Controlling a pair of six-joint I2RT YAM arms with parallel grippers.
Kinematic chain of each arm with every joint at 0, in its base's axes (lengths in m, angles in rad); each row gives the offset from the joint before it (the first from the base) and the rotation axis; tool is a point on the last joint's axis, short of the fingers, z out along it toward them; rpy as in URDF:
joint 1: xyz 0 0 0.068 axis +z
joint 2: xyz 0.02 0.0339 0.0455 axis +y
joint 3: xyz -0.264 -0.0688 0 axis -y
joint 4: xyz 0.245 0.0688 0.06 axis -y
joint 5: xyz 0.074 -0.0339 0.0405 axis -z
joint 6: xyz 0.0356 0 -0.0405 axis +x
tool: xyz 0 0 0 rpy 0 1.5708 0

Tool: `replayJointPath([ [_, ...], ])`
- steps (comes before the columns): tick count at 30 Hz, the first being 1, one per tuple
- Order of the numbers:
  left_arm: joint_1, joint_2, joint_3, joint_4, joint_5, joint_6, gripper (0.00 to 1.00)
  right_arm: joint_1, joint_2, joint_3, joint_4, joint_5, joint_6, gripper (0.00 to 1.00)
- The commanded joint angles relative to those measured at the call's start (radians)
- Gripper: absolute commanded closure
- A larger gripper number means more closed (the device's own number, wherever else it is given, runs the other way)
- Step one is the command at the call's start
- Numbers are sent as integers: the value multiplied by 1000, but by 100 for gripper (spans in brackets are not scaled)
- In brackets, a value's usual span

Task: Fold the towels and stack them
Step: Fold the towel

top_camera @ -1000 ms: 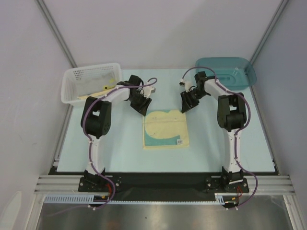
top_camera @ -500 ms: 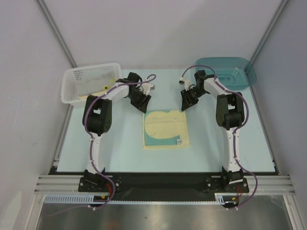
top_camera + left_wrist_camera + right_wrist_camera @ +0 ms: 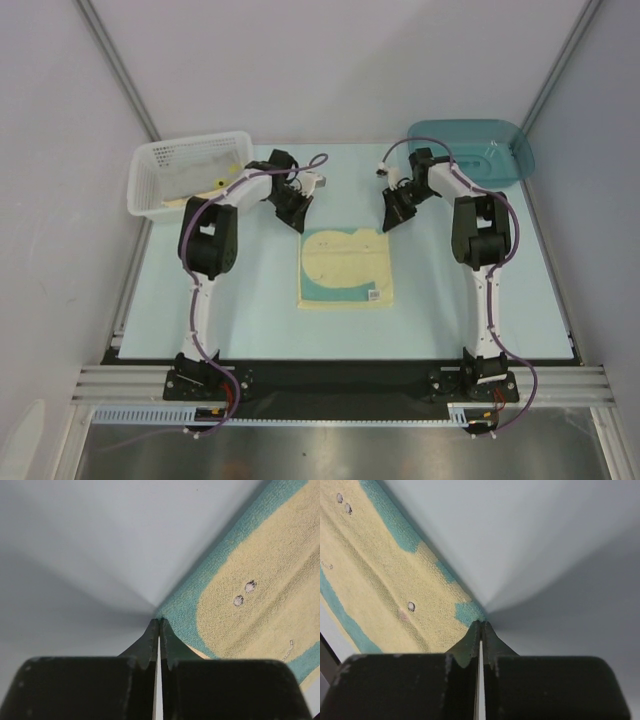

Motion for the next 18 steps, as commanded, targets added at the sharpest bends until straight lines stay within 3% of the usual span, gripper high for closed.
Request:
replayJointPath([
  [1,4,18,61,-13,26,20,100,-10,-5,16,8,14,-15,100],
  [8,2,-68,79,41,-23,-20,100,-14,-142,-76,162,80,20,100],
  [18,-5,-205,-11,93,-54,-60,100,22,-346,-286,381,235,126,100],
])
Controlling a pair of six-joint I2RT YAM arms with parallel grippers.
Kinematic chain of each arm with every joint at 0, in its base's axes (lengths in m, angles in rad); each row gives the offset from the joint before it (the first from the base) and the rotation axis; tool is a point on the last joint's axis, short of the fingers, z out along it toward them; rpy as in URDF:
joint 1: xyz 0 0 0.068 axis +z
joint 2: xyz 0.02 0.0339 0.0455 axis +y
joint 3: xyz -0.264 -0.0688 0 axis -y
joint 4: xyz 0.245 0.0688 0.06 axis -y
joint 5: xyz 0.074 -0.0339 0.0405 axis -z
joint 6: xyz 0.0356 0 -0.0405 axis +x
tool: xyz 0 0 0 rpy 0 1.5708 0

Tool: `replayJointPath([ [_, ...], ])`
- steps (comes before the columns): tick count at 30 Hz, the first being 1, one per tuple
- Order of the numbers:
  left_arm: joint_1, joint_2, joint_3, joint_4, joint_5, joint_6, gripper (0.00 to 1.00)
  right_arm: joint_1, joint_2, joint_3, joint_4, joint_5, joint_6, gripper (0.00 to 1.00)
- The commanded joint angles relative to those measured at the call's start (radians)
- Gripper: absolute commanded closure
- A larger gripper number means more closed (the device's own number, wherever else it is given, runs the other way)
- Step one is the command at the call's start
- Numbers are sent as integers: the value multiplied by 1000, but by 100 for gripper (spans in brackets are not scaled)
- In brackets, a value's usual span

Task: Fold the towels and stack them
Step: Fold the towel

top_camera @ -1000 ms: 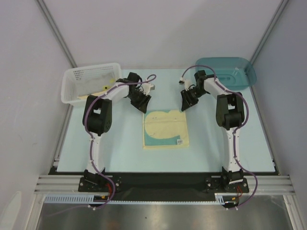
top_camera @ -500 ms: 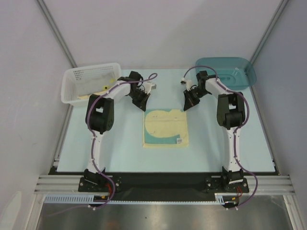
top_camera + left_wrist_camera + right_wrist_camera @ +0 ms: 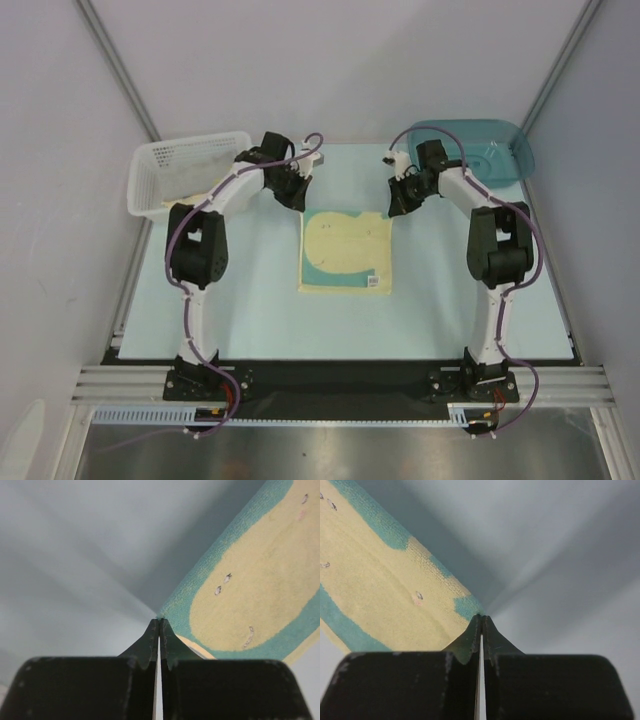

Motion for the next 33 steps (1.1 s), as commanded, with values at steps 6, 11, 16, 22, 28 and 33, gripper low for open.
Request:
replayJointPath([
  [6,-26,-219,-193,116,-43,-29,100,61,-235,-208,198,190,88,100],
  [11,-37,-266,-279,139,-72,-43,100,102,-355,-335,231,261,129,100],
  [16,-58,-343,-383,190,-75,-64,100,131,-432,-410,255,350,200,100],
  [22,-72,-406,-451,189,-80,-87,100,174,-527,-498,234,425,270,100],
  [28,-83,-486,-536,209,-55,-130,100,222,-579,-535,186,459,335,100],
  [33,-94,-529,-604,204,-42,-152,100,251,-593,-562,136,520,390,100],
])
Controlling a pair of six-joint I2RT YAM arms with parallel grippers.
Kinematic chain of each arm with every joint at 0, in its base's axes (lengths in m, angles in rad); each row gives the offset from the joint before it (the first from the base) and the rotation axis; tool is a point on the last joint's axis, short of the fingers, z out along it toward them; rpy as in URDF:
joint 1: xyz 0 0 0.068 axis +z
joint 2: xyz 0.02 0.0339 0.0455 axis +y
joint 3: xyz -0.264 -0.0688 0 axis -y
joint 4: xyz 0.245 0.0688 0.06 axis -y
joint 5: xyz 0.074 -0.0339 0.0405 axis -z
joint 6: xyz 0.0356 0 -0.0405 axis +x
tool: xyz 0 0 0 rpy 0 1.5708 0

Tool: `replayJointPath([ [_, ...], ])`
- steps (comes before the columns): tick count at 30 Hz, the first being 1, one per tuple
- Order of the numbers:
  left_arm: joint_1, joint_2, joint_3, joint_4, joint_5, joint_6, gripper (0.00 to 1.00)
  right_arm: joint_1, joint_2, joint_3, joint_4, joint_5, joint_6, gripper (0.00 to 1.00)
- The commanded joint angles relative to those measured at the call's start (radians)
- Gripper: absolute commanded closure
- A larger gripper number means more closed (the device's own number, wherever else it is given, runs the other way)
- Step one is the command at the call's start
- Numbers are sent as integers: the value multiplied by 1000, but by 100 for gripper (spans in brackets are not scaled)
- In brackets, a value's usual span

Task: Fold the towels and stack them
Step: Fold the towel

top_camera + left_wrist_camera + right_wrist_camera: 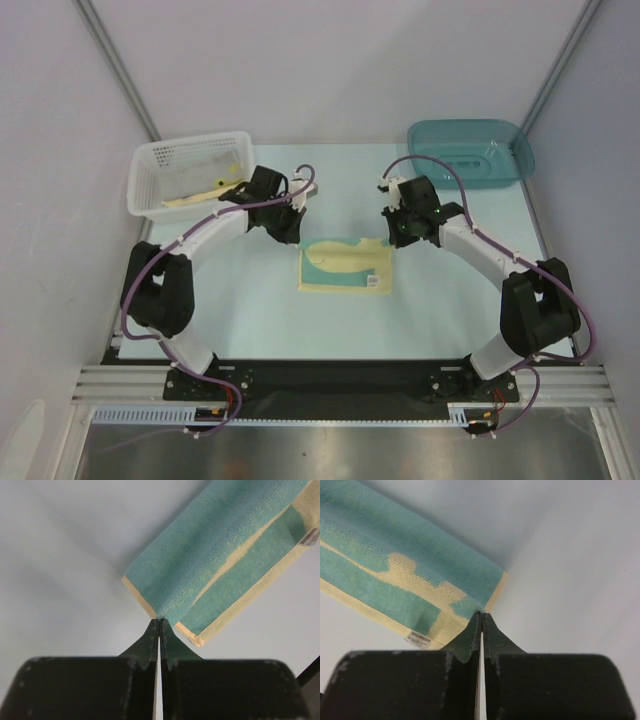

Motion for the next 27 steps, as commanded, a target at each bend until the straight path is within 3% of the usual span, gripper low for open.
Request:
replayJointPath([
  [1,-10,-61,-47,9,17,-32,100,9,-46,-29,-51,66,62,100],
  [9,-31,-72,-128,14,46,-60,100,46,-125,-156,-21,50,145,100],
  [25,-69,-40,-157,-32,10,-75,100,76,-161,-257,-2,40,267,100],
  [27,-73,-36,-166,-28,11,-78,97,78,-156,-282,16,17,296,95],
])
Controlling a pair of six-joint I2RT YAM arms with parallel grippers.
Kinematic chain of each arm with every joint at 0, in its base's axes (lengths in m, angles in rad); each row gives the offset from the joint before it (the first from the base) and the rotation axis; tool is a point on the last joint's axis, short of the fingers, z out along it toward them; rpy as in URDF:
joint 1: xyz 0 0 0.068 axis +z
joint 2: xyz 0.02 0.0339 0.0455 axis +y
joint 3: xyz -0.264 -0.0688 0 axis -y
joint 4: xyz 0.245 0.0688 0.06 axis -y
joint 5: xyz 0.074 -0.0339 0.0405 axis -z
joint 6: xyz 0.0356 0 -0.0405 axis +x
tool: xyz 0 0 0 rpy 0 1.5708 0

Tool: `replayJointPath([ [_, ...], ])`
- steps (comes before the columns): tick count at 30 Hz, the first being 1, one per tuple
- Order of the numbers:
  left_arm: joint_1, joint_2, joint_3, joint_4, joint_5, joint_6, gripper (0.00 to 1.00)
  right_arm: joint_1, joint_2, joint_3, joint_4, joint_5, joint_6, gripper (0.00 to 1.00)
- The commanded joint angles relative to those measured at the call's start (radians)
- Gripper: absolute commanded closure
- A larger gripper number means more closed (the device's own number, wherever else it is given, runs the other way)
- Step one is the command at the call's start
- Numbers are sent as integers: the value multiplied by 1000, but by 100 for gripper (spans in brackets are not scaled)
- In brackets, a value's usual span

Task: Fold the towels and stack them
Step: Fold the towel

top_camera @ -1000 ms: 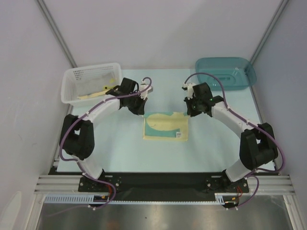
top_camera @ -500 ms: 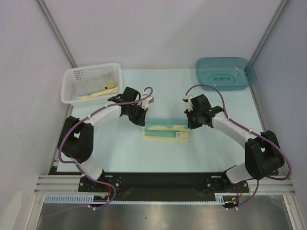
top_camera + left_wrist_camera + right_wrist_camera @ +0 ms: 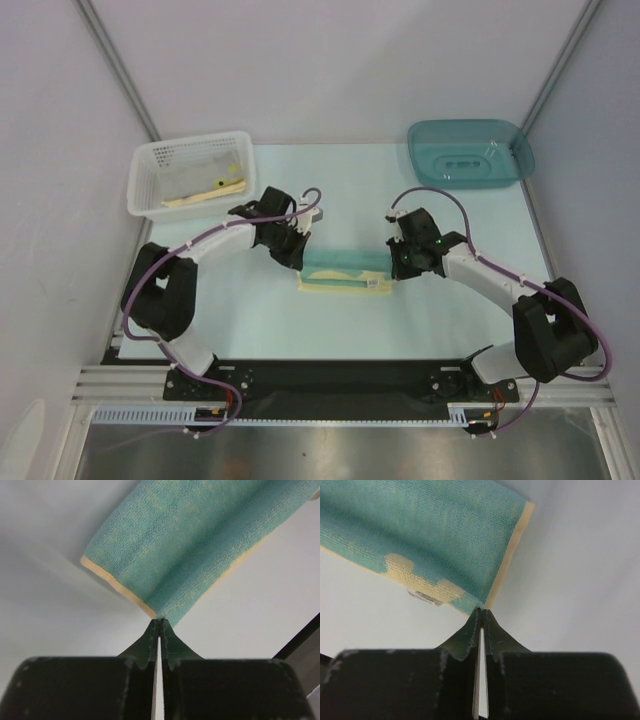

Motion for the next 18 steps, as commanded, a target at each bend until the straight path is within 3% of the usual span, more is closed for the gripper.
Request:
replayJointPath([
  [1,-7,-12,-16,-11,-13,-10,94,0,-8,-35,27,-17,67,93],
  [4,-15,-14,-17,-25,-15,-16,86,0,3,-58,35,-22,90,87],
  [8,-21,-27,-16,-51,-7,-21,72,-1,-6,-54,3,-43,103,71],
  [15,-21,-63,42,-49,-61,-97,64,-32,-70,41,-54,-163,116,69],
  [18,-42,-58,64,2,-15,-171,67,-34,-60,86,-28,-177,141,70],
])
